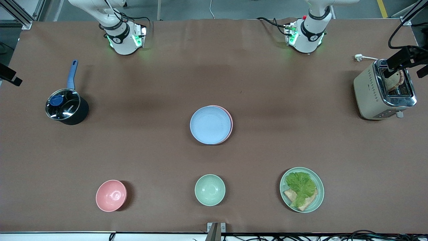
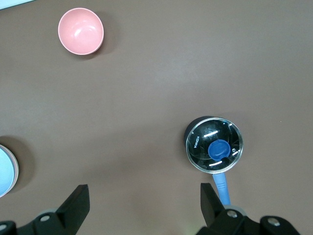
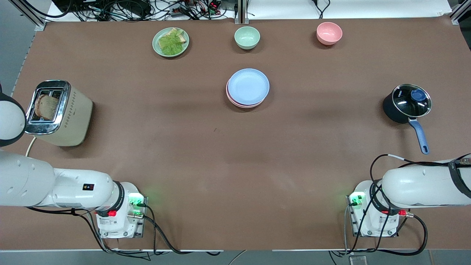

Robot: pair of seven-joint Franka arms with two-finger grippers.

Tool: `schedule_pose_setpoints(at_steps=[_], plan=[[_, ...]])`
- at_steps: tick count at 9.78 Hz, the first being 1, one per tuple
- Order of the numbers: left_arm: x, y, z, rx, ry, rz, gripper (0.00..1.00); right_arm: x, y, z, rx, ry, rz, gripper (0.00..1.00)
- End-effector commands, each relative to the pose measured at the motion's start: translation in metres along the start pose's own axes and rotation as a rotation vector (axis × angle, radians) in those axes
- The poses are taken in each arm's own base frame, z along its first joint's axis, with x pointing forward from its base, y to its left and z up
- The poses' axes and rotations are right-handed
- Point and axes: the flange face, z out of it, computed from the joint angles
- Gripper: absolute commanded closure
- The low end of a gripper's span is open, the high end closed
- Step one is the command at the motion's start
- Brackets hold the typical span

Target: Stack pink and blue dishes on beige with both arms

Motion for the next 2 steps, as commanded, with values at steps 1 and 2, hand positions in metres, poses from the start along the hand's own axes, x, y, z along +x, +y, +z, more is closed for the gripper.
schedule_pose_setpoints(at_steps=[1, 2], plan=[[-0.0027, 0.0021, 0.0143, -0.012, -0.036, -0.008, 0.00, -0.0017, -0.0045, -0.0030, 0.008, 0.000, -0.016, 0.00], [-0.0025, 0.0021, 0.0142, -0.012, -0.035, -0.008, 0.00, -0.0022, -0.0044, -0.0038, 0.008, 0.001, -0.017, 0.00]])
